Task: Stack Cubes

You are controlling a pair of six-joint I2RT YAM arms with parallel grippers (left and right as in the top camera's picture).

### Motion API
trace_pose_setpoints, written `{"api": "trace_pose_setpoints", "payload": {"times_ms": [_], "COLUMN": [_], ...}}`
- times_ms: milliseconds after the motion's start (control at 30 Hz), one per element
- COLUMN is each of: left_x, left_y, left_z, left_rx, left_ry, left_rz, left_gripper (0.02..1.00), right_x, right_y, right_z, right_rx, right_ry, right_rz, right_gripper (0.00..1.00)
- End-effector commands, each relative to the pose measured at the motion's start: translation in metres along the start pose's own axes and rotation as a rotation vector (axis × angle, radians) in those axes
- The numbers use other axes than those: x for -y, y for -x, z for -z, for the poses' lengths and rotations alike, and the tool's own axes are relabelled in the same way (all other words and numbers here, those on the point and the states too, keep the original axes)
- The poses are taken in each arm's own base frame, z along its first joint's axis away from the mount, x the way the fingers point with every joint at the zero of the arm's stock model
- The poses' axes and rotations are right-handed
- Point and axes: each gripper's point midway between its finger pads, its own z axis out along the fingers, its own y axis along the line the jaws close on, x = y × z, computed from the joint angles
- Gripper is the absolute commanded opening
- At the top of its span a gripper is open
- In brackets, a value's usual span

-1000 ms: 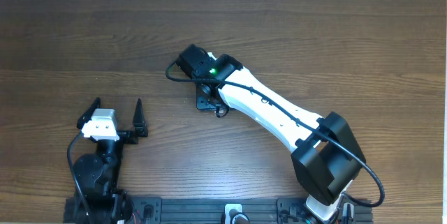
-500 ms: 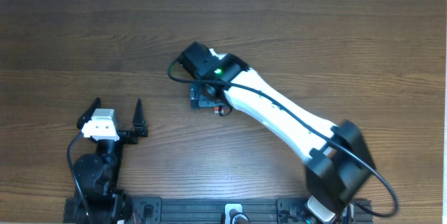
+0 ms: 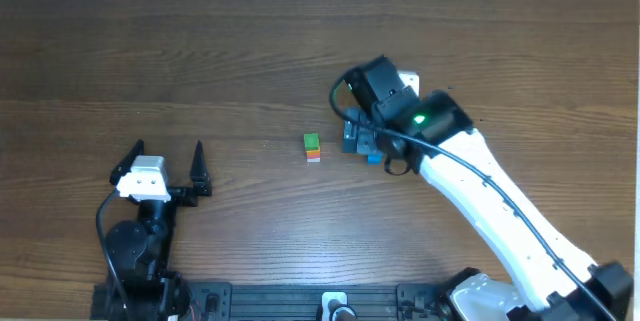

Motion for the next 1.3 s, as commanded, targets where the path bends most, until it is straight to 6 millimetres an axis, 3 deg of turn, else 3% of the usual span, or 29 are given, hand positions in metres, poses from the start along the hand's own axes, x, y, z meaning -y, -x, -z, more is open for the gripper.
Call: {"api": "trace_pose_setpoints", "payload": {"times_ms": [33,267,333,500,1167,1300], "left_x": [0.000,0.000,0.000,0.000,0.000,0.000], "left_y": [-0.001,-0.001,-0.001,-0.001,-0.001,-0.001], "left_z": [0.000,0.000,0.000,0.000,0.000,0.000], "left_rx": [0.002,0.002,0.002,0.002,0.002,0.002], "left_ry": [-0.005,-0.005,-0.005,-0.005,-0.005,-0.005], "left_rz": [-0.014,-0.015,-0.014,-0.014,-0.014,-0.014], "left_gripper": [1.000,1.000,1.000,1.000,1.000,1.000], "right_x": [0.020,0.024,0.022,0.020,0.014,0.014], "right_y": [-0.028,-0.041,-0.044,-0.051,-0.039,-0.039], "right_z": [-0.059,-0.098,-0.117,-0.138,-0.160,-0.160], "right_rx": [-0.088,-0.117,-0.149,-0.196,-0.169,-0.170], "right_ry": [-0.039,-0.045,-0.062,-0.079,-0.054,-0.055], "right_rz": [-0.010,0.033,0.074,0.088,0.054,0.054], "right_gripper": [0.991,0.980,0.972,0.963,0.858,0.781]}}
